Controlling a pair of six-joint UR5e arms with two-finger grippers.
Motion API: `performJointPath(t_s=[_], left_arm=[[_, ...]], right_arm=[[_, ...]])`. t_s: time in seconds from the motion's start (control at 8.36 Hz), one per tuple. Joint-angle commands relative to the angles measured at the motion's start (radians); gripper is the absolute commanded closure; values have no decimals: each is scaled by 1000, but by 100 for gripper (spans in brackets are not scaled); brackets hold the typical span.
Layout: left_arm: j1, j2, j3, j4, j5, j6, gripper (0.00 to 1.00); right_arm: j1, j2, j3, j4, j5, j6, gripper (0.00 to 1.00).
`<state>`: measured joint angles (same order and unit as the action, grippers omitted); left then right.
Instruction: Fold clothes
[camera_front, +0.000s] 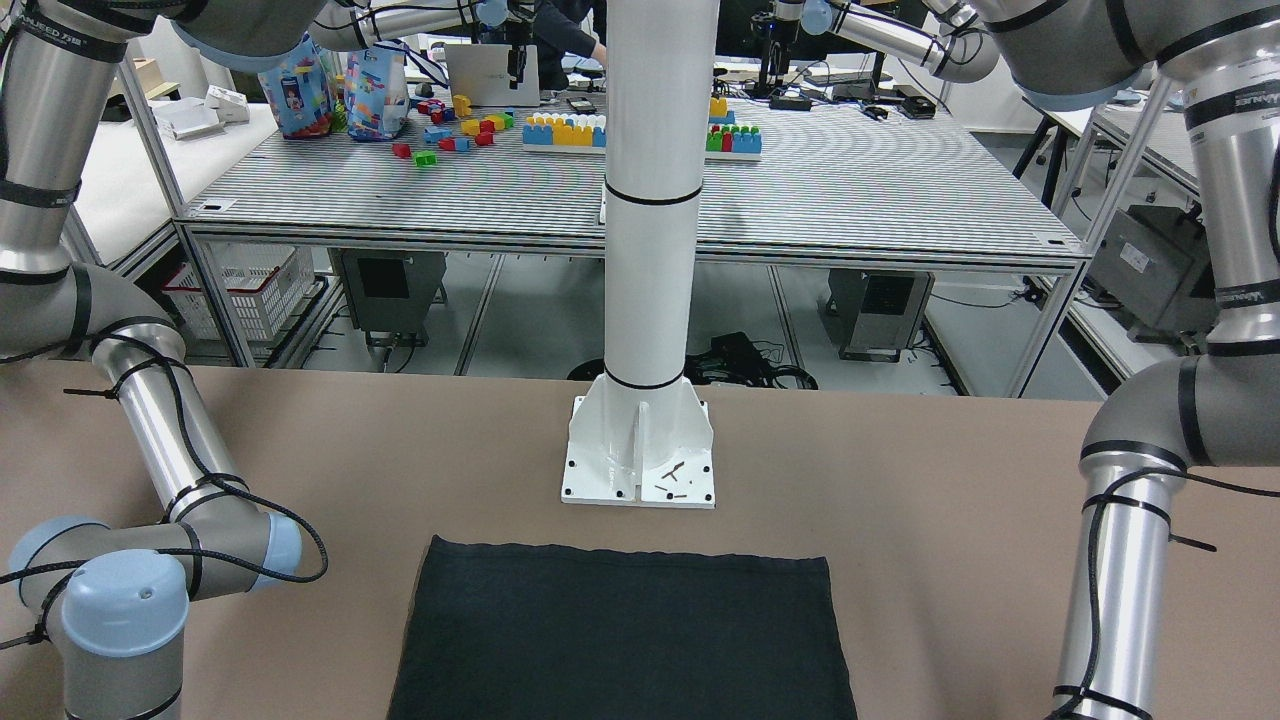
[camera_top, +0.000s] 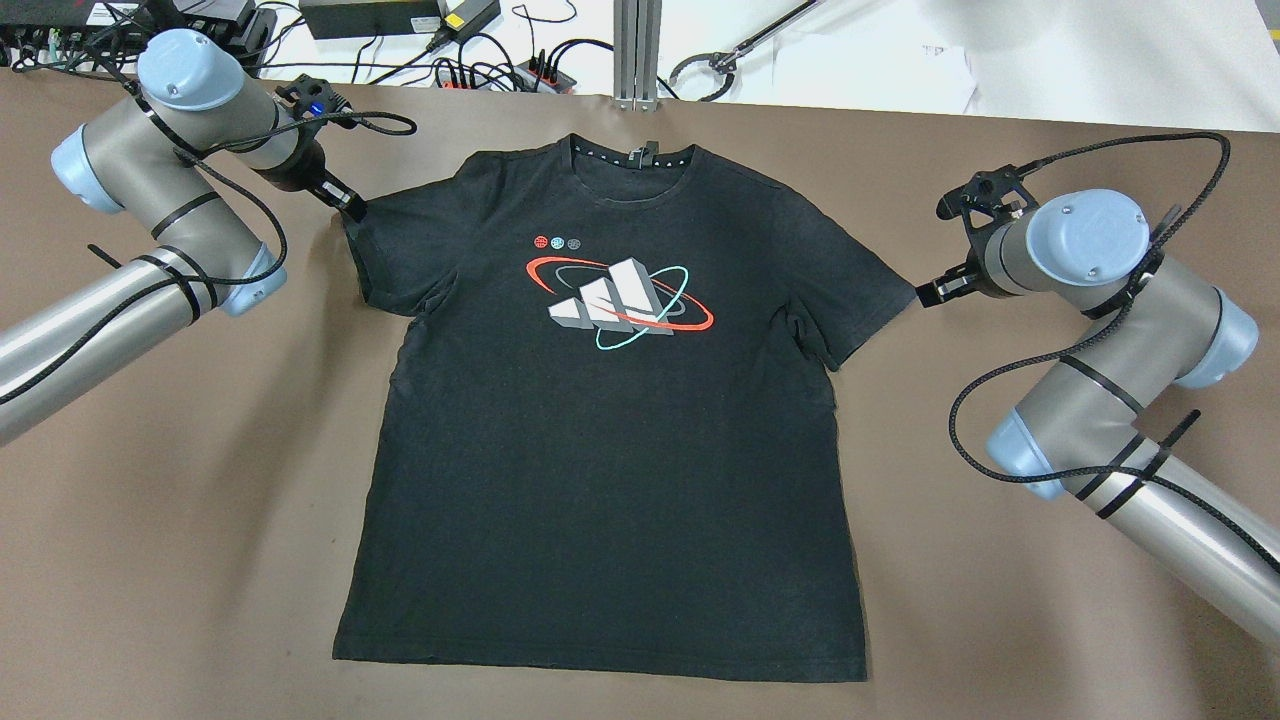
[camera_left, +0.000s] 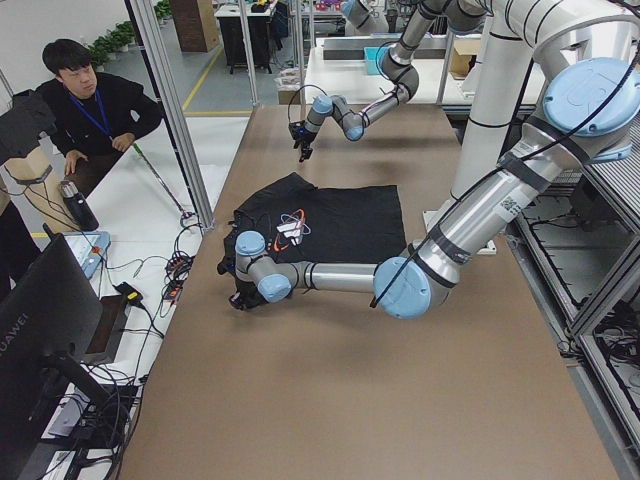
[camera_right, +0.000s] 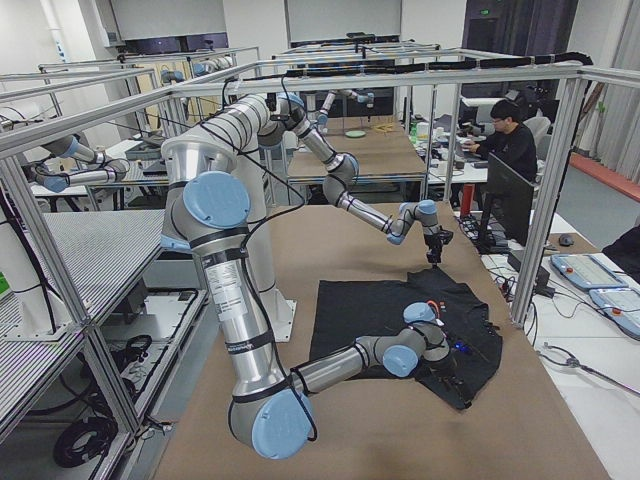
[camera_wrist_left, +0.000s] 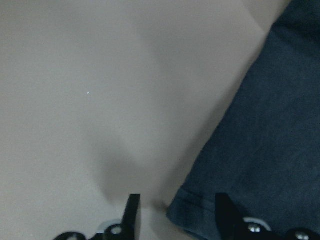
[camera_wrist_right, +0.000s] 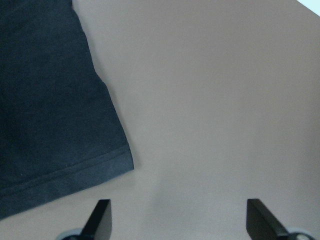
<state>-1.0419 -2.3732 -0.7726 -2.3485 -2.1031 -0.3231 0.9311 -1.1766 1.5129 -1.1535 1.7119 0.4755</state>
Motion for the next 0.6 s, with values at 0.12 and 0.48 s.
performJointPath(t_s=[0.12,0.48], left_arm=[[6,0,-1,0,0,-1,50],[19,3,-1,0,14,-1,50]], right_arm=[[0,0,0,0,0,0,5],[0,0,0,0,0,0,5]])
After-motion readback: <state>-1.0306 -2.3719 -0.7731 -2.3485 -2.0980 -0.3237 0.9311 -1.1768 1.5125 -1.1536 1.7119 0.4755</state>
